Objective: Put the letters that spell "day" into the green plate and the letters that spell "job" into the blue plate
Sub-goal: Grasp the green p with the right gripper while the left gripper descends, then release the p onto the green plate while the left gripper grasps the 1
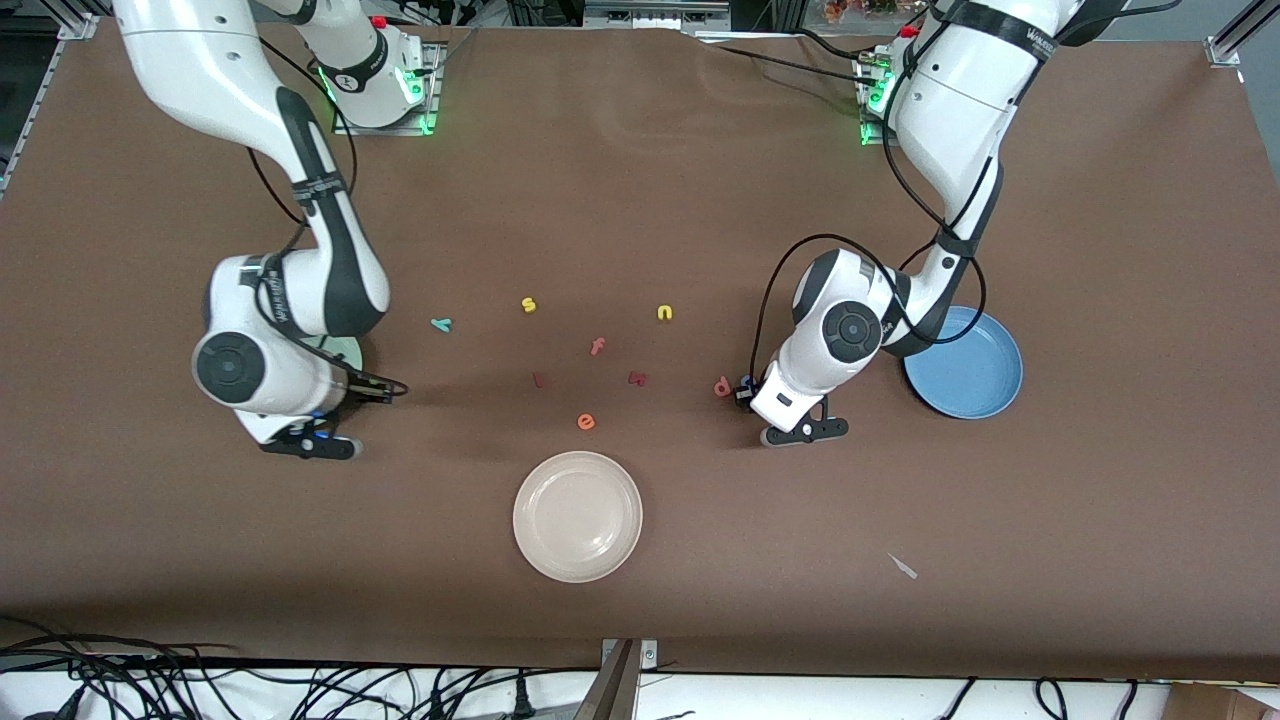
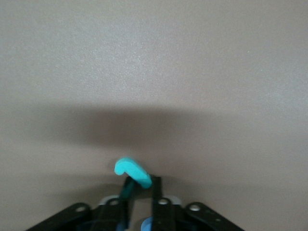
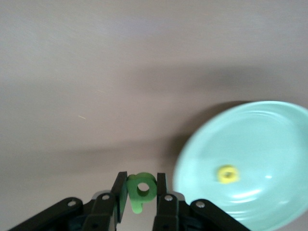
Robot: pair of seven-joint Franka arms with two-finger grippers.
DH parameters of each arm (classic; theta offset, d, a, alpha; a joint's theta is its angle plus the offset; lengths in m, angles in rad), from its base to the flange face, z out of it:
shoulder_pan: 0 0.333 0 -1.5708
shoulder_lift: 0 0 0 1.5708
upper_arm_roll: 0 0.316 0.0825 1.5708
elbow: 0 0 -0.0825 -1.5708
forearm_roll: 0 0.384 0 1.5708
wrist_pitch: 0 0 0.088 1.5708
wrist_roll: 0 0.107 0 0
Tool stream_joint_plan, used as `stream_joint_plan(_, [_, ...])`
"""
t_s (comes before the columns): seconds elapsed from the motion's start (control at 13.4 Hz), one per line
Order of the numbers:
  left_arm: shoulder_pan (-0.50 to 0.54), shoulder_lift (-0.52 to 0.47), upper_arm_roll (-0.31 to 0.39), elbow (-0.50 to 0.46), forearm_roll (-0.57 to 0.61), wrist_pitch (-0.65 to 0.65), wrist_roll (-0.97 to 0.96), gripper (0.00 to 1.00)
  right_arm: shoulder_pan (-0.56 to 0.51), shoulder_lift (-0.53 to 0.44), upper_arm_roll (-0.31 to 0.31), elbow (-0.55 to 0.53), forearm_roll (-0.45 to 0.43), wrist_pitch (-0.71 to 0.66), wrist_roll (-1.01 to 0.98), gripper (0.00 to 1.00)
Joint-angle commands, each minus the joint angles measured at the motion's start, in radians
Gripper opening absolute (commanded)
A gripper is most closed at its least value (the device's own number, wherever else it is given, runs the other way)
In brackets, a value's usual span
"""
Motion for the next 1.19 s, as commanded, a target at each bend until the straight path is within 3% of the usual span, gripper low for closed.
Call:
stream_joint_plan(0.0, [-0.012,0.01,0.011,0.018,0.021,-0.003,0.019,0.05,0.003,-0.128,-0.047,-0.226,-0.017,0.13,-0.141,0.02])
stream_joint_plan(0.15, [-0.01,0.01,0.011,0.018,0.021,-0.003,0.019,0.04,0.003,-0.156,-0.087,-0.374,-0.016,0.315,-0.257,0.06])
stream_joint_plan(0.22, [-0.01,0.01,0.011,0.018,0.021,-0.003,0.019,0.03,0.003,-0.156,-0.1,-0.397,-0.014,0.349,-0.303,0.19])
stream_joint_plan(0.37, [-0.01,0.01,0.011,0.018,0.021,-0.003,0.019,0.03,0.003,-0.161,-0.101,-0.393,-0.013,0.345,-0.298,0.9])
stream_joint_plan(0.45, [-0.01,0.01,0.011,0.018,0.021,-0.003,0.018,0.0,0.003,-0.17,-0.1,-0.388,-0.008,0.327,-0.293,1.0])
stream_joint_plan(0.75, [0.01,-0.051,0.011,-0.002,0.024,-0.032,0.013,0.0,0.032,-0.237,-0.035,-0.334,-0.005,0.144,-0.113,1.0])
stream_joint_plan(0.97, [0.039,-0.1,0.012,-0.022,0.026,-0.096,0.036,0.0,0.032,-0.299,0.044,-0.382,-0.005,0.149,0.067,1.0])
stream_joint_plan(1.12, [0.101,-0.161,0.011,-0.077,0.029,-0.139,0.15,0.0,0.032,-0.336,0.078,-0.428,-0.005,0.169,0.13,1.0])
